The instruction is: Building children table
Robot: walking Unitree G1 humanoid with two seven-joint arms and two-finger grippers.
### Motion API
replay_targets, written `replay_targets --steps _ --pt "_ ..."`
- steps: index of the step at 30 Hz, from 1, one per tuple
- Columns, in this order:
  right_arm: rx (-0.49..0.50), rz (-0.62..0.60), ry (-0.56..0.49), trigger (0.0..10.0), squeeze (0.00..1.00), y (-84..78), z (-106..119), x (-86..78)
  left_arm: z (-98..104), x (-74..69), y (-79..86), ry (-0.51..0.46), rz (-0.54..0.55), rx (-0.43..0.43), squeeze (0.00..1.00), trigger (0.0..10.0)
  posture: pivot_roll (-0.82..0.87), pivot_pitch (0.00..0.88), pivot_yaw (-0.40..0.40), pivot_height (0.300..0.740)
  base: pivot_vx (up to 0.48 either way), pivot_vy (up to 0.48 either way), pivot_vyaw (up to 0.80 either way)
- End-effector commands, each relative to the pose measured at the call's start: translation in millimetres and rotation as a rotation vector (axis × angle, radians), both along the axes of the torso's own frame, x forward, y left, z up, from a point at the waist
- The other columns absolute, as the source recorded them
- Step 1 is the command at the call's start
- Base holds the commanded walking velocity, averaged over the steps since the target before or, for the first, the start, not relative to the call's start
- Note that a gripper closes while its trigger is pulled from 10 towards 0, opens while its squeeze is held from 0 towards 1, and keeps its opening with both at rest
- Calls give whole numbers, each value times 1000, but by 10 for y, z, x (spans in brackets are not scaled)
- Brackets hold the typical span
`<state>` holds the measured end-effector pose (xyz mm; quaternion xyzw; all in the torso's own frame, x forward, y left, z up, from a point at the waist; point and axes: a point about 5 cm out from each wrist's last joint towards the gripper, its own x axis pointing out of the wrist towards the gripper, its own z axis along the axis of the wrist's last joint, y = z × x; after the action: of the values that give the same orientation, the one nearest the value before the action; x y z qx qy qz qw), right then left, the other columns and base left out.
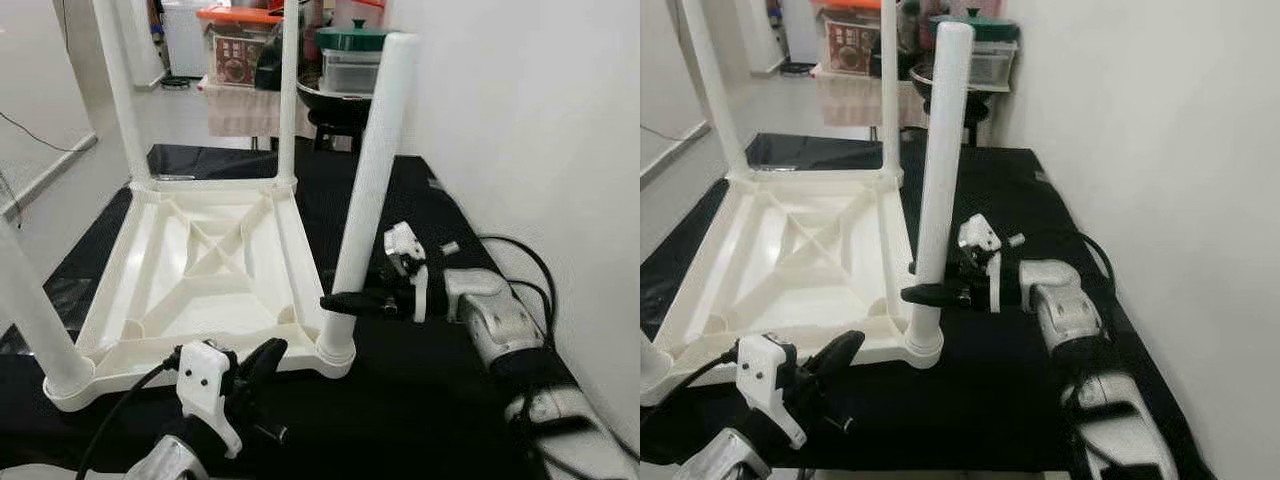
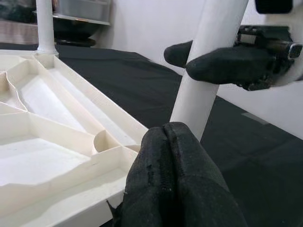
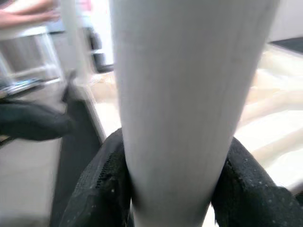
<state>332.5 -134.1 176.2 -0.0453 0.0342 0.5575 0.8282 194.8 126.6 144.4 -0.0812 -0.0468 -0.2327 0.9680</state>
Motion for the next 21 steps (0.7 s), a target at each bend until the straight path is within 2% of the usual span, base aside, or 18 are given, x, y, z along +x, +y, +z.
replay_targets --steps 1,2,3,4,5,6,8,10,11,13,15,16,17,18,19,20,21 --pt "-69 -262 -29 0 0 46 -155 -57 5 -16 13 1 -4 2 0 8078 23 2 -105 740 0 0 0" --pt "-69 -262 -29 0 0 46 -155 -57 5 -16 13 1 -4 2 0 8078 23 2 -105 740 0 0 0" --pt "26 -580 4 0 0 108 -199 -71 10 -17 27 1 -3 2 0 8118 21 10 -100 740 0 0 0" --pt "26 -580 4 0 0 108 -199 -71 10 -17 27 1 -3 2 0 8118 21 10 -100 740 0 0 0" --pt "3 -666 175 0 0 482 -572 -550 17 -6 48 1 0 6 0 7843 13 14 -77 740 0 0 0" --pt "3 -666 175 0 0 482 -572 -550 17 -6 48 1 0 6 0 7843 13 14 -77 740 0 0 0" --pt "16 -577 173 0 0 589 -514 -584 9 5 52 4 -1 9 0 7804 7 0 -78 740 0 0 0" --pt "4 -603 144 0 0 526 -462 -430 7 12 47 5 -12 3 0 8118 28 0 -95 740 0 0 0" --pt "-13 -619 151 0 0 522 -493 -414 8 11 44 5 -12 3 0 8314 32 0 -92 740 0 0 0" --pt "-29 -635 161 0 0 525 -523 -425 10 9 40 4 -10 5 0 8314 32 0 -92 740 0 0 0" --pt "-39 -597 174 0 0 589 -536 -483 8 6 41 3 0 9 0 8118 34 0 -94 740 0 0 0" --pt "-46 -604 179 5647 0 605 -528 -517 9 7 40 2 3 11 0 7804 32 0 -95 740 0 0 0" --pt "-46 -604 179 5647 0 605 -528 -517 9 7 40 2 3 11 0 7804 32 0 -95 740 0 0 0" --pt "-39 -597 193 10000 0 617 -509 -546 8 8 37 1 5 12 0 7569 30 0 -95 740 0 0 0" --pt "-32 -604 205 10000 0 632 -491 -567 8 8 37 1 4 12 0 7569 30 0 -95 740 0 0 0" --pt "-16 -568 219 10000 1000 656 -464 -583 7 6 35 2 2 10 0 7686 32 0 -96 740 0 0 0" --pt "-4 -516 221 10000 1000 683 -433 -598 5 5 34 3 0 8 0 7765 32 0 -96 740 0 0 0"
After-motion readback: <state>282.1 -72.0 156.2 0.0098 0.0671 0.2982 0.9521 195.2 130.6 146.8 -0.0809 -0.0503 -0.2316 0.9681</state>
